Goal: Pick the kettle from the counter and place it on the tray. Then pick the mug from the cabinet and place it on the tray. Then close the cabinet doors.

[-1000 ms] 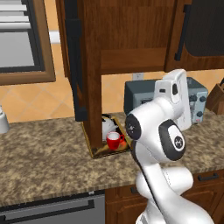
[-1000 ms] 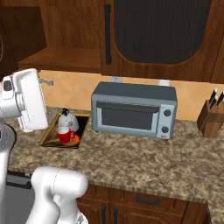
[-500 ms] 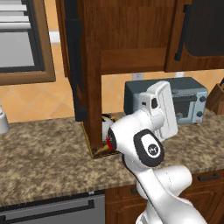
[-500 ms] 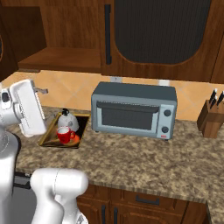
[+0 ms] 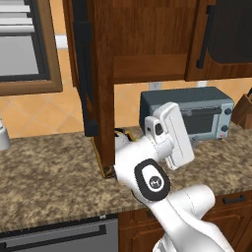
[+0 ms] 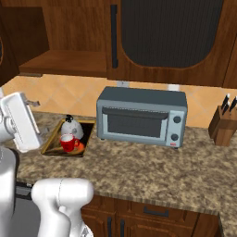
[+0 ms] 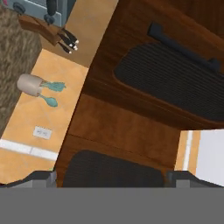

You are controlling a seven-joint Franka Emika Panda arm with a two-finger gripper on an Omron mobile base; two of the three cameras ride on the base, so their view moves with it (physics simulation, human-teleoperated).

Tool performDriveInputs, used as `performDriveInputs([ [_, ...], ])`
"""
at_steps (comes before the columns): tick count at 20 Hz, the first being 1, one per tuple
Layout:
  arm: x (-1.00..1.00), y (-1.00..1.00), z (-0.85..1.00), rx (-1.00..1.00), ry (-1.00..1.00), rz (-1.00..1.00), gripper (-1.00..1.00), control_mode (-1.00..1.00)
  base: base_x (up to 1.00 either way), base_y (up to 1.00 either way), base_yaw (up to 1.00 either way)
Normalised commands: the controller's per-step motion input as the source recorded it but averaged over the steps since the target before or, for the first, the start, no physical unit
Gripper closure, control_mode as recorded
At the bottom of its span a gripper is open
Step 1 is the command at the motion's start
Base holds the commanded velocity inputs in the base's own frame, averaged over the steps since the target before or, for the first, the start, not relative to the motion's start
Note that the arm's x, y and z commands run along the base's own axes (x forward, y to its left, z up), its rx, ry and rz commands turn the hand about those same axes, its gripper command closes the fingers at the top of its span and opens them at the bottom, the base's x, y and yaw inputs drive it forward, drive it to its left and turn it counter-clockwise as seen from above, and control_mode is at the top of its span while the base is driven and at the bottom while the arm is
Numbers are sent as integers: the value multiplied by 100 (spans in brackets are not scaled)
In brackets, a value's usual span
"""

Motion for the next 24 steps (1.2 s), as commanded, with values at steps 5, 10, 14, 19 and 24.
performDriveInputs([
  [5, -7, 22, -25, -13, 0, -12, -100, -100, 0, 0, 0],
  [10, -24, 20, -7, -14, 0, -18, -100, -100, 0, 0, 0],
  [14, -25, 37, 0, -17, 4, -24, -100, -100, 0, 0, 0],
  [19, -3, 46, -4, -16, 23, -21, -100, -100, 0, 0, 0],
  [24, 1, 42, -12, -7, 26, -10, -100, -100, 0, 0, 0],
])
